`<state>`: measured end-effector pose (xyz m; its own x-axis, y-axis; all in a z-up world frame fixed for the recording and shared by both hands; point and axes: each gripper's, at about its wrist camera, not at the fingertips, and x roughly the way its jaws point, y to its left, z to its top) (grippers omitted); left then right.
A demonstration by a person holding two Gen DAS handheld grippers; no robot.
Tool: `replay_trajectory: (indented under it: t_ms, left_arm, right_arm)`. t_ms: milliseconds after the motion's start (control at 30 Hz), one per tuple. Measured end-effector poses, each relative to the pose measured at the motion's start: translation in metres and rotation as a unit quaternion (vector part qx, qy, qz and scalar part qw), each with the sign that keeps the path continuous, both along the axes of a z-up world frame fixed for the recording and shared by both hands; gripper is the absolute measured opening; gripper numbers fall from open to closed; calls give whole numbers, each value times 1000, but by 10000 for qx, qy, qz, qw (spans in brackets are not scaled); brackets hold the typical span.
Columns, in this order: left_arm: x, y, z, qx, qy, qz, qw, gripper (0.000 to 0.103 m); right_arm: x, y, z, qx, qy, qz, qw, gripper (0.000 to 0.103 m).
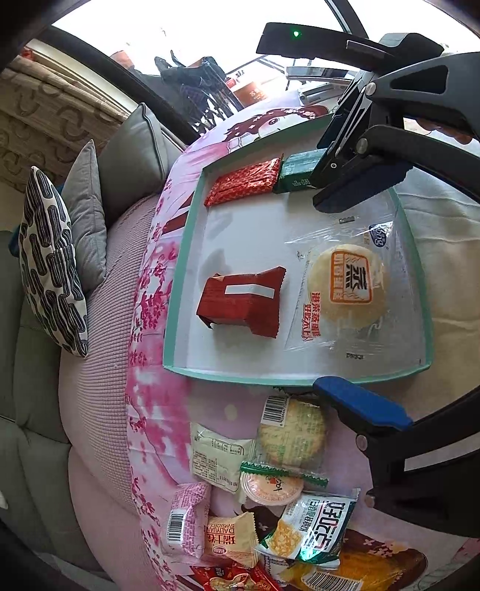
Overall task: Organize snacks
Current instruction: 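Carry the bun and green pack into the tray and open both tools, then withdraw both tools from the tray toward the remaining snacks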
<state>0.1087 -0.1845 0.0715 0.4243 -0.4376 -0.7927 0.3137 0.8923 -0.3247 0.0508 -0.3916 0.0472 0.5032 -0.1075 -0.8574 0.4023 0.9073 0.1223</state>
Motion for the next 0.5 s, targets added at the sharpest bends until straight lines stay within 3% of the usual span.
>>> replay_trajectory:
  t_ms: [167, 267, 500]
  left_arm:
    - [1, 14, 7, 80, -157, 222, 9996, 91]
    - [4, 31, 12, 204, -247, 605, 9977, 91]
    - [10, 80, 14, 1121, -439, 1802, 9762, 91]
  right_arm:
    - [-1, -2, 1, 46, -42, -13, 10000, 64]
    - [-1, -2, 1, 77, -57, -13, 10000, 64]
    - [-1, 2, 5, 101, -147, 81, 9998, 64]
